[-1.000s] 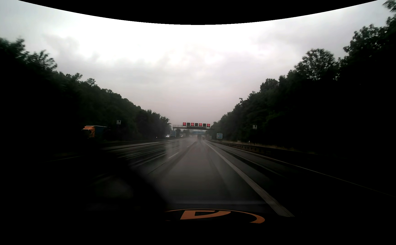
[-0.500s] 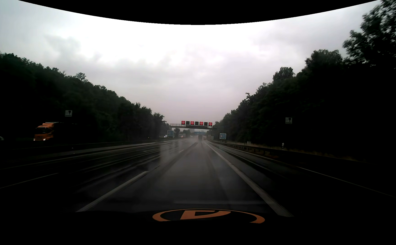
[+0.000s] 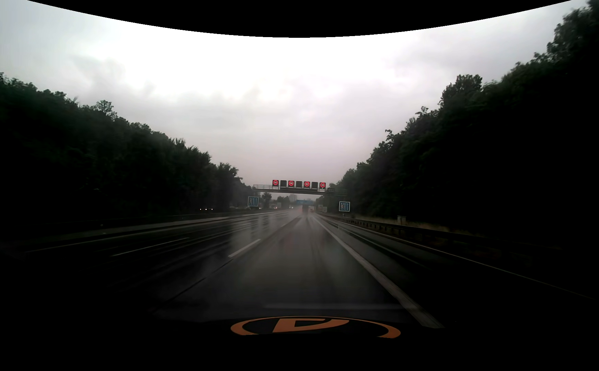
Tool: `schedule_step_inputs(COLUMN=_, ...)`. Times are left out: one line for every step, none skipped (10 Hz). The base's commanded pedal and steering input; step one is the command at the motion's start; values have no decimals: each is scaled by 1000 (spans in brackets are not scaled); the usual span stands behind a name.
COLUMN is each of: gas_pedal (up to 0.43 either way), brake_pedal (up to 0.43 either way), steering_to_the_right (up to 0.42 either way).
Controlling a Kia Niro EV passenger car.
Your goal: Follow the waypoints while adhering to traffic rules and regulations
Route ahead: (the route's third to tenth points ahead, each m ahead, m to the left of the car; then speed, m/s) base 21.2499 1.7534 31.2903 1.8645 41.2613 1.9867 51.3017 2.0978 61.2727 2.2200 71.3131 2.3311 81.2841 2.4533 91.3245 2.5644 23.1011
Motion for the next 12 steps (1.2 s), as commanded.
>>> schedule_step_inputs(gas_pedal=59, brake_pedal=0, steering_to_the_right=-4)
schedule_step_inputs(gas_pedal=59, brake_pedal=0, steering_to_the_right=-3)
schedule_step_inputs(gas_pedal=59, brake_pedal=0, steering_to_the_right=-2)
schedule_step_inputs(gas_pedal=59, brake_pedal=0, steering_to_the_right=-1)
schedule_step_inputs(gas_pedal=59, brake_pedal=0, steering_to_the_right=-1)
schedule_step_inputs(gas_pedal=59, brake_pedal=0, steering_to_the_right=0)
schedule_step_inputs(gas_pedal=59, brake_pedal=0, steering_to_the_right=0)
schedule_step_inputs(gas_pedal=59, brake_pedal=0, steering_to_the_right=1)
schedule_step_inputs(gas_pedal=59, brake_pedal=0, steering_to_the_right=1)
schedule_step_inputs(gas_pedal=59, brake_pedal=0, steering_to_the_right=1)
schedule_step_inputs(gas_pedal=59, brake_pedal=0, steering_to_the_right=1)
schedule_step_inputs(gas_pedal=59, brake_pedal=0, steering_to_the_right=1)
